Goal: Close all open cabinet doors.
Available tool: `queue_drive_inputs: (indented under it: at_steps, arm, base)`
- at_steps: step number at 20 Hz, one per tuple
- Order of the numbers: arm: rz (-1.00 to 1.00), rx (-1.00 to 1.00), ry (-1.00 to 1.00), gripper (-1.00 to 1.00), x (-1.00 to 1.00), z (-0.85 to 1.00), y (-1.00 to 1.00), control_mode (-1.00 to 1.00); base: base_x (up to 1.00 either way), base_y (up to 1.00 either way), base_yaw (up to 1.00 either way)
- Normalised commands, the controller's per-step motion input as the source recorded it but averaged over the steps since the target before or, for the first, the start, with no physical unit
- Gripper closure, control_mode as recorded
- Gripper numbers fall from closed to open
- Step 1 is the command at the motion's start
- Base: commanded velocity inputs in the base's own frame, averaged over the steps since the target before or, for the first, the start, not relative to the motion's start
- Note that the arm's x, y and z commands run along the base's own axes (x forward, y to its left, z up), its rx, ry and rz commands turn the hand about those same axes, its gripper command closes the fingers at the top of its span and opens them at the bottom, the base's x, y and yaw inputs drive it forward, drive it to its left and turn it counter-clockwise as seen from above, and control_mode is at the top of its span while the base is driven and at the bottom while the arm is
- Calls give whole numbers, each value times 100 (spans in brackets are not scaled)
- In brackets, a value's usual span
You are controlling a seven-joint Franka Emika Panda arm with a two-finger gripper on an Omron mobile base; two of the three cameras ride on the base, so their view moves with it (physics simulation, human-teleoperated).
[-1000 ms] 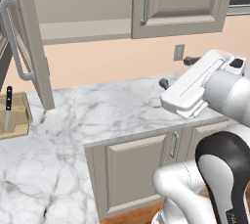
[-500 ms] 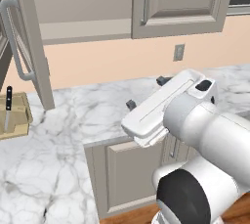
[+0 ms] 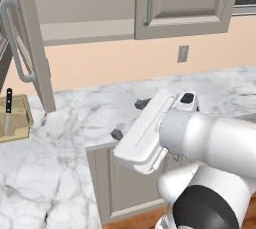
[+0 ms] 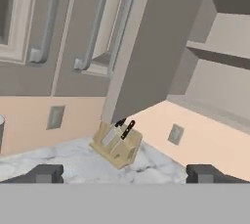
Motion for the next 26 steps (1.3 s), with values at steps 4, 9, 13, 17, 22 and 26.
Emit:
queue_drive_inputs:
  at_steps: [4,9,13,17,22,26]
  arm:
    - [21,2,4,-100,0,-15,57,-100]
    - [0,0,-23,-100,3,0,92,-100]
    - [-11,0,-17,-100,24,1,28,-100]
    - [-11,-3,-9,-100,50,28,0,-100]
    - [-4,-2,-8,-100,35,42,27,-100]
    - [0,0,-9,-100,18,39,66,-100]
  base:
    - [0,0,0]
    - [0,0,0]
    - [0,0,0]
    - [0,0,0]
    - [0,0,0]
    - [0,0,0]
